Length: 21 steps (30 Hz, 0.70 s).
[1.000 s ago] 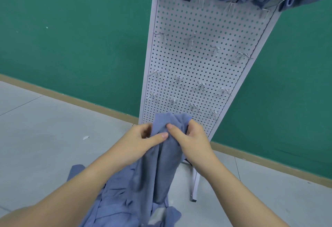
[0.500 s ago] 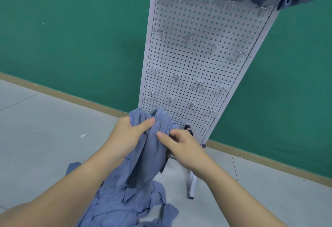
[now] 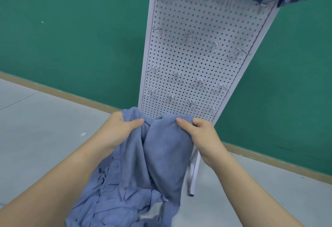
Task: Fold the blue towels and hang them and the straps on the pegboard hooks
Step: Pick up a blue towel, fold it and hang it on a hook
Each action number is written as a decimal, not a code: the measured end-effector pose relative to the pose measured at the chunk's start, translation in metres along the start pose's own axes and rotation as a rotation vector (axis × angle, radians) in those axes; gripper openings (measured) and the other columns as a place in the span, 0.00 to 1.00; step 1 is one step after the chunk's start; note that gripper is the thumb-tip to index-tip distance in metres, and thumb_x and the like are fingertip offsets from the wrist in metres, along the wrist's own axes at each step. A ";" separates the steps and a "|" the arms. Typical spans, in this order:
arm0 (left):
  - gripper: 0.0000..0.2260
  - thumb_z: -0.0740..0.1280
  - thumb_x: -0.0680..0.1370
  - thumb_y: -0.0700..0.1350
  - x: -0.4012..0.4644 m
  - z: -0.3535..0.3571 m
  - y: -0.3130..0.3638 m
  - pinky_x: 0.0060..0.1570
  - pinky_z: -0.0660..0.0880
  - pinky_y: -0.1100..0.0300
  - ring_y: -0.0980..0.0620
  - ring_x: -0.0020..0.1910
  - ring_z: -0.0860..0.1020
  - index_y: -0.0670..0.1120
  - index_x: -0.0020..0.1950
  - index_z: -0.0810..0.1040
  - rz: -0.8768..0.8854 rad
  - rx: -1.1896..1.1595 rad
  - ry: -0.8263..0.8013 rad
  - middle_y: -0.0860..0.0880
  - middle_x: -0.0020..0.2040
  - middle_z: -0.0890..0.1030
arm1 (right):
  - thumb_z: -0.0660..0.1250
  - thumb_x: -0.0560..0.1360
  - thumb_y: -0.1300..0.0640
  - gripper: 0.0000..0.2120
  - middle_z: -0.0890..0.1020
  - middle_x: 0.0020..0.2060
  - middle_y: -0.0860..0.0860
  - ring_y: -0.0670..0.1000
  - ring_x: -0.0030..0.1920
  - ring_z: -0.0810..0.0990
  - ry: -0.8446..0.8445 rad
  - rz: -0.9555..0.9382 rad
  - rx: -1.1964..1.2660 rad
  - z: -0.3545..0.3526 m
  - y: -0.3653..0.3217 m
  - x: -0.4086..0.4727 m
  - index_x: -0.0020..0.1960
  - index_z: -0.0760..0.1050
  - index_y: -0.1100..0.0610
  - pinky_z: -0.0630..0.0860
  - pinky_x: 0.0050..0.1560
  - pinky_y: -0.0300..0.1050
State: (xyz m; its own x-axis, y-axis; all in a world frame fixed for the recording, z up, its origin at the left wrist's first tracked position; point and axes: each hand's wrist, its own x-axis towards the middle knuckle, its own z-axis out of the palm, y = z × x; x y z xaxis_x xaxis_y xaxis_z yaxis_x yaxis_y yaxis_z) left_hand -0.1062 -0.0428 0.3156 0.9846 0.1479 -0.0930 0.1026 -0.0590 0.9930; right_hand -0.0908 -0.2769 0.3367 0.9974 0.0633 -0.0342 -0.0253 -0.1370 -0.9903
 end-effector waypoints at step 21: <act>0.11 0.70 0.81 0.55 0.014 -0.032 0.010 0.46 0.75 0.59 0.54 0.47 0.82 0.48 0.49 0.86 -0.034 0.124 0.177 0.52 0.46 0.87 | 0.62 0.85 0.60 0.11 0.86 0.54 0.60 0.54 0.53 0.84 0.045 0.065 0.224 -0.050 0.011 0.018 0.57 0.81 0.64 0.80 0.60 0.50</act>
State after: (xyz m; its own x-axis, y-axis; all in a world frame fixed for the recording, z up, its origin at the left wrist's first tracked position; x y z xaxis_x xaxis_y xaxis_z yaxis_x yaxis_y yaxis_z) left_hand -0.0956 -0.0099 0.3270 0.9414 0.3218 -0.1008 0.1624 -0.1708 0.9718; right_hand -0.0699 -0.3268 0.3320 0.9950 0.0170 -0.0980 -0.0991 0.0836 -0.9916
